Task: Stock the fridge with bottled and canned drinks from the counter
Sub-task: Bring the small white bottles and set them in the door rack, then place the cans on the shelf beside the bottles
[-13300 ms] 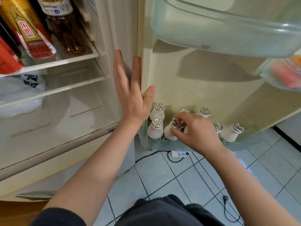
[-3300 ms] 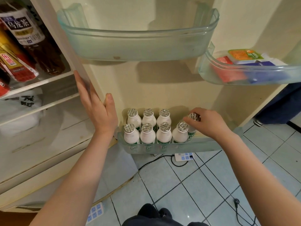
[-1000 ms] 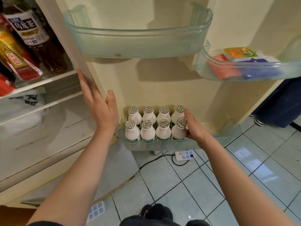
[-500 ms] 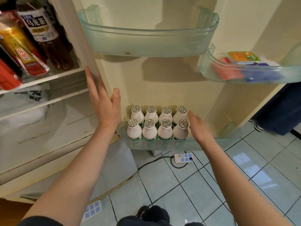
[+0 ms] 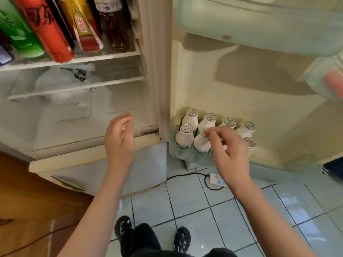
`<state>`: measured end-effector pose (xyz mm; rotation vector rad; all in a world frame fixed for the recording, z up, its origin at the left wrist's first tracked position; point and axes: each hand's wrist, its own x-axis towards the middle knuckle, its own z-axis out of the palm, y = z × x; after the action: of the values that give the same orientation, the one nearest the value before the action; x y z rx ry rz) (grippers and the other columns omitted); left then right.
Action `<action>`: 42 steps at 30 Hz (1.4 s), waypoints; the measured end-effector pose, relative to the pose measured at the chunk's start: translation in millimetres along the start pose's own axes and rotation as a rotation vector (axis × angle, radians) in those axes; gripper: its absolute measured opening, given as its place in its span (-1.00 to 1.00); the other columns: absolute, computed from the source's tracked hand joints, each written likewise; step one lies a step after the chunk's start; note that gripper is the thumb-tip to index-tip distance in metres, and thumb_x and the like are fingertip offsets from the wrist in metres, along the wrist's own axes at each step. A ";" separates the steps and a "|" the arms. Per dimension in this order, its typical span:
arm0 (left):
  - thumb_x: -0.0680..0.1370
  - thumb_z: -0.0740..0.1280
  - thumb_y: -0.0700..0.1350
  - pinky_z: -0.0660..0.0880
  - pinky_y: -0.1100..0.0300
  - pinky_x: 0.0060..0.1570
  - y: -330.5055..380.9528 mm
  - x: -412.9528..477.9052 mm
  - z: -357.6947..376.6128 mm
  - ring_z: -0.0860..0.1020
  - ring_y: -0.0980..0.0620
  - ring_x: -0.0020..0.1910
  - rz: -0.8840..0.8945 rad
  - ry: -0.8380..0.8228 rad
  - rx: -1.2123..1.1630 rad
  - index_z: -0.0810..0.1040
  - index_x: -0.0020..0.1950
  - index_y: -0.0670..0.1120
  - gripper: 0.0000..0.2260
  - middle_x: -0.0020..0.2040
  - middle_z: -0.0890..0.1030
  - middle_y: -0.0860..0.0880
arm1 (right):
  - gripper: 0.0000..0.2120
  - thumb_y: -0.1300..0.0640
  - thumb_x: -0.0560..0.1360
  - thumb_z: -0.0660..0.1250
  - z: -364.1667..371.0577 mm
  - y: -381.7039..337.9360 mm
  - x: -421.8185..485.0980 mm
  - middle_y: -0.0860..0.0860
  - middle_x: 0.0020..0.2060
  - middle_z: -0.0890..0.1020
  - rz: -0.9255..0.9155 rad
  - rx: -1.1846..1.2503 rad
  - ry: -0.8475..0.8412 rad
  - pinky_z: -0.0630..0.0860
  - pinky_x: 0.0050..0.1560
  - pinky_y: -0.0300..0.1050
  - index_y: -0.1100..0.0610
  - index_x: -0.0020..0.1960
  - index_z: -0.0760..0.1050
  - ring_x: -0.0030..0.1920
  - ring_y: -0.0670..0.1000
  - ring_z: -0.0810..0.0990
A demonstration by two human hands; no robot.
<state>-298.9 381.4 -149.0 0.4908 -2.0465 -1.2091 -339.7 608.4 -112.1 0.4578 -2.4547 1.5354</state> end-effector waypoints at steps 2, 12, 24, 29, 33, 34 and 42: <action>0.60 0.21 -0.18 0.29 0.62 -0.04 -14.6 -4.4 -16.3 0.47 0.41 0.02 -0.130 0.025 -0.013 0.55 0.04 0.01 -0.84 0.07 0.56 0.06 | -0.80 0.03 0.50 0.18 20.5 -9.6 2.3 -0.18 -0.22 0.62 -0.037 0.044 -0.124 0.41 -0.26 -0.43 -0.01 -0.13 0.58 -0.17 -0.19 0.58; 0.60 0.21 -0.19 0.28 0.63 -0.13 -64.4 46.7 -134.4 0.47 0.38 -0.08 -0.276 0.033 0.123 0.57 0.11 -0.04 -0.82 0.01 0.57 0.09 | -0.81 0.16 0.54 0.26 130.0 -52.6 25.6 -0.14 -0.29 0.65 0.042 0.114 -0.544 0.51 -0.13 -0.27 -0.08 -0.16 0.55 -0.24 -0.20 0.60; 0.60 0.20 -0.12 0.49 0.23 0.03 -64.3 152.1 -279.5 0.50 0.29 0.02 0.142 0.327 0.251 0.56 0.14 -0.06 -0.81 0.01 0.53 0.26 | -0.80 0.22 0.53 0.26 270.0 -172.8 72.6 -0.11 -0.28 0.66 -0.032 0.205 -0.608 0.49 -0.13 -0.36 -0.03 -0.14 0.57 -0.23 -0.14 0.63; 0.55 0.26 -0.21 0.44 -0.01 0.19 -54.2 221.4 -322.3 0.49 -0.13 0.15 0.527 0.639 0.348 0.53 0.12 -0.31 -0.78 0.10 0.56 -0.24 | -0.82 0.28 0.53 0.26 313.2 -236.2 107.7 -0.09 -0.29 0.64 -0.214 0.253 -0.506 0.46 -0.14 -0.41 0.03 -0.08 0.56 -0.27 -0.18 0.62; 0.49 0.33 -0.19 0.47 -0.21 0.13 -47.6 254.6 -339.3 0.42 -0.16 0.26 0.555 0.624 0.197 0.40 0.29 -0.29 -0.60 0.26 0.40 -0.16 | -0.79 0.23 0.54 0.26 333.1 -281.1 124.9 -0.10 -0.24 0.66 -0.359 0.237 -0.416 0.51 -0.12 -0.31 -0.08 -0.04 0.53 -0.19 -0.16 0.63; 0.50 0.33 -0.18 0.46 -0.20 0.16 -46.2 259.2 -342.1 0.40 -0.15 0.30 0.544 0.555 0.138 0.33 0.35 -0.29 -0.54 0.31 0.37 -0.19 | -0.79 0.21 0.54 0.26 335.5 -291.4 128.3 -0.10 -0.23 0.66 -0.385 0.218 -0.398 0.52 -0.15 -0.27 -0.11 -0.04 0.53 -0.19 -0.13 0.63; 0.45 0.34 -0.03 0.43 -0.04 0.30 -31.0 290.5 -360.8 0.37 -0.01 0.37 0.382 0.290 -0.076 0.15 0.52 -0.09 -0.31 0.38 0.36 -0.05 | -0.84 0.18 0.52 0.26 344.9 -374.7 170.7 -0.18 -0.17 0.59 -0.686 -0.076 -0.237 0.45 -0.10 -0.41 0.09 0.03 0.59 -0.16 -0.22 0.55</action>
<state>-235.2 -33.9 48.5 0.2093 -1.7408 -0.9226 -365.0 119.2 108.1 1.3573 -2.1384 1.1360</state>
